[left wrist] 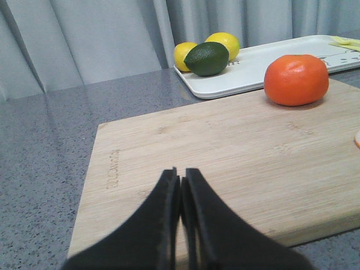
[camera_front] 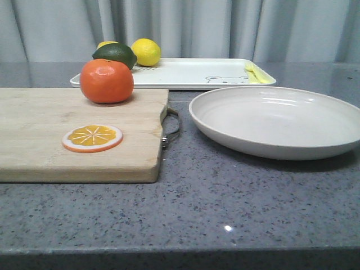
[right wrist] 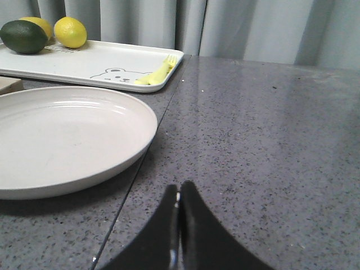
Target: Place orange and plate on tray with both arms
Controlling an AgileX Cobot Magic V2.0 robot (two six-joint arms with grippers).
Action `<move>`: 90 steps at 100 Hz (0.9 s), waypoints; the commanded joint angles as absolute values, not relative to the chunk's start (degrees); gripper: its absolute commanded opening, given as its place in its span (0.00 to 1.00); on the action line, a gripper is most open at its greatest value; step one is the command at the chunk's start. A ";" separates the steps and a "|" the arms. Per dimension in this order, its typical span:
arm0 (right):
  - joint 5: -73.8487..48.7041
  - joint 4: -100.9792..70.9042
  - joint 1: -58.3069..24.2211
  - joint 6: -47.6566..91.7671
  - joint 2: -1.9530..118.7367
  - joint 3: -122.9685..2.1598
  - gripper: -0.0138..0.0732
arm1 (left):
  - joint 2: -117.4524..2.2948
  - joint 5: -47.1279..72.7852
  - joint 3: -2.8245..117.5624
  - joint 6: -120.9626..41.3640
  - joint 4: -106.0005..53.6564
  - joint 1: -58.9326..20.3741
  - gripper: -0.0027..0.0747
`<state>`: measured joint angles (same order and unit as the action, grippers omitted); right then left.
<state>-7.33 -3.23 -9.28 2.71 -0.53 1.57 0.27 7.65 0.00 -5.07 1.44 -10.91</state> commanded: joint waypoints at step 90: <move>1.57 -1.96 -9.08 2.99 -1.73 1.30 0.08 | 2.17 1.48 -0.20 -4.47 0.93 -10.84 0.01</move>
<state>-6.39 -2.74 -9.28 2.71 -0.53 1.57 0.27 7.16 0.00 -5.07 1.44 -10.91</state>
